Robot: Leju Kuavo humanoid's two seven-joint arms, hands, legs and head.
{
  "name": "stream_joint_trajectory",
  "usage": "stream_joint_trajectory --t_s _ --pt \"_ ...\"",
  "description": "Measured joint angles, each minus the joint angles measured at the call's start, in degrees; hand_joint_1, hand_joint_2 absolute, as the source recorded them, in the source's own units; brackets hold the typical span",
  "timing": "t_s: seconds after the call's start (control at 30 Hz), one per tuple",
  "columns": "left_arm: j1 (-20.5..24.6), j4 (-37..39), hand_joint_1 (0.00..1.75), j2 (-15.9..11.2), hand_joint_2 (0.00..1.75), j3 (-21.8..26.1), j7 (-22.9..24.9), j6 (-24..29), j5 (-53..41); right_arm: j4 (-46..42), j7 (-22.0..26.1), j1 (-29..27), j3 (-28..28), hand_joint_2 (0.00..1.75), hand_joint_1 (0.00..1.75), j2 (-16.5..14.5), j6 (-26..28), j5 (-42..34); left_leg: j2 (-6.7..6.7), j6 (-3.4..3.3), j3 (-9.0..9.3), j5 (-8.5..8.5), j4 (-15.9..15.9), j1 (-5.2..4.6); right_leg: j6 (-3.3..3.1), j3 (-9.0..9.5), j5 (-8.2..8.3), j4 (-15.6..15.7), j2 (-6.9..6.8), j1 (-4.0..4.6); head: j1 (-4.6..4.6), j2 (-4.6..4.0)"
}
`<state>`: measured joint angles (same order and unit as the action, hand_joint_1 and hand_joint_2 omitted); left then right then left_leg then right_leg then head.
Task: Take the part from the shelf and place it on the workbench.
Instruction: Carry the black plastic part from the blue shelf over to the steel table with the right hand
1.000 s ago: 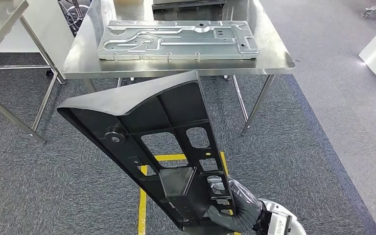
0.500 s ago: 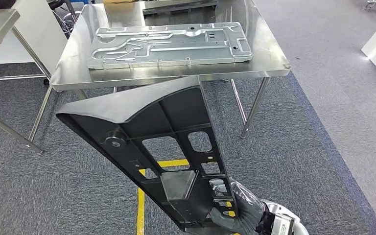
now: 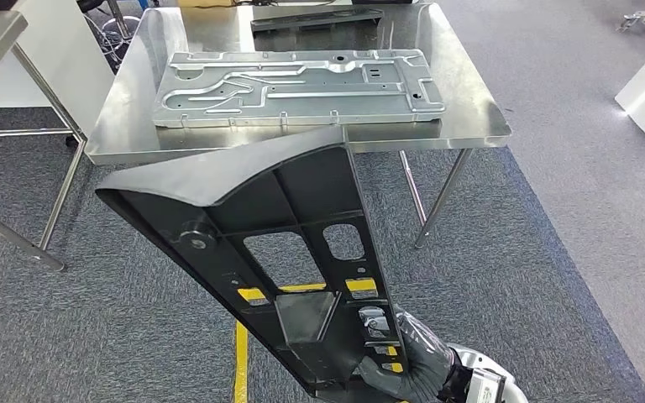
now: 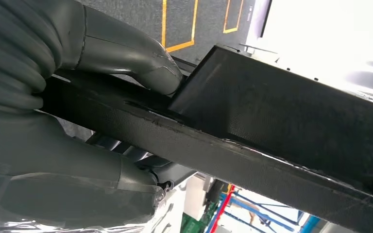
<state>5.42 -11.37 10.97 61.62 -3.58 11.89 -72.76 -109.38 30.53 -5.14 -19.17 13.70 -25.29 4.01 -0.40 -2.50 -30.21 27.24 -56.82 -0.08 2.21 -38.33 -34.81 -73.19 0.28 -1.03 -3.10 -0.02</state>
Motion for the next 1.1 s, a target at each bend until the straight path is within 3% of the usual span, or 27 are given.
stream_joint_trajectory --t_s 0.03,0.07,0.13,0.2,0.3,0.37,0.47,0.5,0.53,0.57,0.63,0.7,0.8,0.87,0.93,1.0,1.03,1.07,1.1 --pt "-0.1 0.0 0.0 0.0 1.75 0.0 0.0 0.0 0.0 0.0 0.0 -0.1 0.0 1.75 1.75 0.0 0.0 0.0 -0.01 0.07 0.55 0.45 0.0 0.01 0.02 -0.93 1.01 0.0 -0.02 -0.05 0.0 0.0" --pt "-0.1 0.0 0.0 0.0 1.75 0.0 0.0 -0.1 0.0 0.0 0.0 -0.1 0.0 1.75 1.75 0.0 0.0 0.0 -0.01 0.19 1.25 0.95 0.0 0.02 -0.05 -0.77 3.17 2.2 -0.07 -0.1 0.0 0.0" --pt "-0.1 0.0 0.0 0.0 1.75 0.0 0.0 -0.2 -0.2 0.0 0.0 -0.1 0.0 1.75 1.75 0.0 0.0 0.0 -0.01 0.57 2.73 2.05 0.0 0.01 -0.4 1.26 8.45 9.4 -0.33 -0.06 0.0 0.0" --pt "0.0 0.0 0.0 0.0 1.75 0.0 0.0 -0.3 -0.3 0.0 0.0 -0.1 0.1 1.75 1.75 0.0 0.0 0.1 0.0 1.24 3.4 2.95 0.0 -0.1 -0.91 2.59 10.23 13.9 -0.68 0.28 0.05 0.0" --pt "0.1 0.0 0.0 0.0 1.75 0.0 0.0 -0.4 -0.4 -0.2 0.0 -0.3 0.1 1.75 1.75 0.0 0.1 0.2 0.14 2.39 3.88 3.44 -0.7 -0.19 -1.87 3.33 9.85 14.7 -0.54 0.38 0.08 0.0" --pt "0.2 0.0 0.0 0.0 1.75 0.0 0.0 -0.5 -0.4 -0.3 0.1 -0.3 0.1 1.75 1.75 0.2 0.1 0.2 0.15 2.98 2.82 3.87 -4.1 -0.07 -2.58 4.52 9.36 15.1 -0.48 0.22 0.06 0.0" --pt "0.4 0.0 0.0 -0.1 1.75 0.0 0.1 -0.5 -0.4 -0.3 0.1 -0.4 0.1 1.75 1.75 0.4 0.0 0.2 0.13 3.63 -3.99 7.8 -15.0 0.1 -3.22 5.7 8.36 15.2 -0.45 0.28 0.04 0.0" --pt "0.3 0.0 0.0 -0.1 1.75 0.0 0.1 -0.5 -0.4 -0.3 0.1 -0.4 0.1 1.75 1.75 0.4 0.0 0.2 0.13 3.72 -6.06 9.02 -17.3 0.11 -3.27 6.05 8.0 15.2 -0.36 0.32 0.04 0.0" --pt "0.2 0.0 0.0 -0.1 1.75 0.0 0.1 -0.5 -0.3 -0.3 0.1 -0.5 0.1 1.75 1.75 0.4 0.0 0.2 0.12 3.74 -7.21 9.07 -17.6 0.11 -3.27 6.5 7.62 15.2 -0.23 0.36 0.04 0.0" --pt "0.1 0.0 0.0 -0.2 1.75 0.0 0.1 -0.5 -0.3 -0.3 0.1 -0.5 0.1 1.75 1.75 0.4 0.0 0.2 0.12 3.69 -7.37 7.67 -15.9 0.1 -3.24 7.08 7.2 15.2 -0.09 0.4 0.04 0.0" --pt "0.0 0.0 0.0 -0.2 1.75 0.0 0.2 -0.5 -0.3 -0.3 0.1 -0.5 0.1 1.75 1.75 0.4 0.0 0.2 0.13 3.06 -5.69 1.86 -8.4 -0.07 -3.08 8.35 6.29 15.2 0.05 0.5 0.05 0.0" --pt "0.0 0.0 0.0 -0.3 1.75 0.1 0.3 -0.5 -0.3 -0.2 0.2 -0.5 0.1 1.75 1.75 0.4 0.0 0.2 0.08 2.22 -4.29 -0.97 -3.0 -0.47 -2.62 9.1 5.45 15.2 0.16 0.6 0.05 0.0" --pt "-0.1 0.0 0.0 -0.4 1.75 0.1 0.6 -0.5 -0.3 -0.1 0.3 -0.6 0.0 1.75 1.75 0.4 0.0 0.1 -0.02 0.92 -3.31 -1.1 -1.4 -0.64 -1.52 9.48 5.29 14.3 0.26 0.6 0.05 0.0" --pt "-0.2 0.0 0.0 -0.3 1.75 0.1 0.7 -0.5 -0.3 -0.1 0.4 -0.7 0.0 1.75 1.75 0.4 -0.1 0.1 -0.01 0.24 -1.97 -1.46 -0.7 -0.4 -1.15 9.09 4.34 12.4 0.15 0.5 0.07 0.0" --pt "0.0 0.0 0.0 -0.3 1.75 0.1 0.7 -0.5 -0.3 -0.1 0.5 -0.6 0.0 1.75 1.75 0.3 -0.1 0.1 -0.01 0.0 -1.14 -1.23 -0.5 -0.26 -0.9 6.18 1.56 7.2 0.03 0.23 0.07 0.0" --pt "0.0 0.0 0.0 -0.3 1.75 0.1 0.6 -0.6 -0.3 0.0 0.5 -0.6 0.0 1.75 1.75 0.1 -0.2 0.1 -0.04 0.04 -0.7 -0.61 -0.6 -0.24 -0.41 1.71 -0.62 1.1 0.0 -0.1 0.07 0.0" --pt "-0.1 0.0 0.0 -0.3 1.75 0.1 0.6 -0.6 -0.2 0.0 0.5 -0.7 0.0 1.75 1.75 0.0 -0.2 0.1 -0.05 0.15 -0.33 -0.21 -0.6 -0.2 -0.16 0.25 -0.31 0.0 -0.04 -0.27 0.07 0.0" --pt "-0.1 0.0 0.0 -0.3 1.75 0.1 0.5 -0.6 -0.2 0.0 0.5 -0.7 0.1 1.75 1.75 0.0 -0.3 0.1 -0.09 0.32 0.19 0.22 -0.6 -0.11 0.08 -0.14 1.21 0.9 -0.09 -0.44 0.07 0.0" --pt "-0.2 0.0 0.0 -0.2 1.75 0.1 0.5 -0.6 -0.2 0.1 0.5 -0.7 0.1 1.75 1.75 0.0 -0.3 0.1 -0.12 0.55 0.87 0.72 -0.6 0.01 0.28 0.49 3.73 3.8 -0.18 -0.61 0.07 0.0"
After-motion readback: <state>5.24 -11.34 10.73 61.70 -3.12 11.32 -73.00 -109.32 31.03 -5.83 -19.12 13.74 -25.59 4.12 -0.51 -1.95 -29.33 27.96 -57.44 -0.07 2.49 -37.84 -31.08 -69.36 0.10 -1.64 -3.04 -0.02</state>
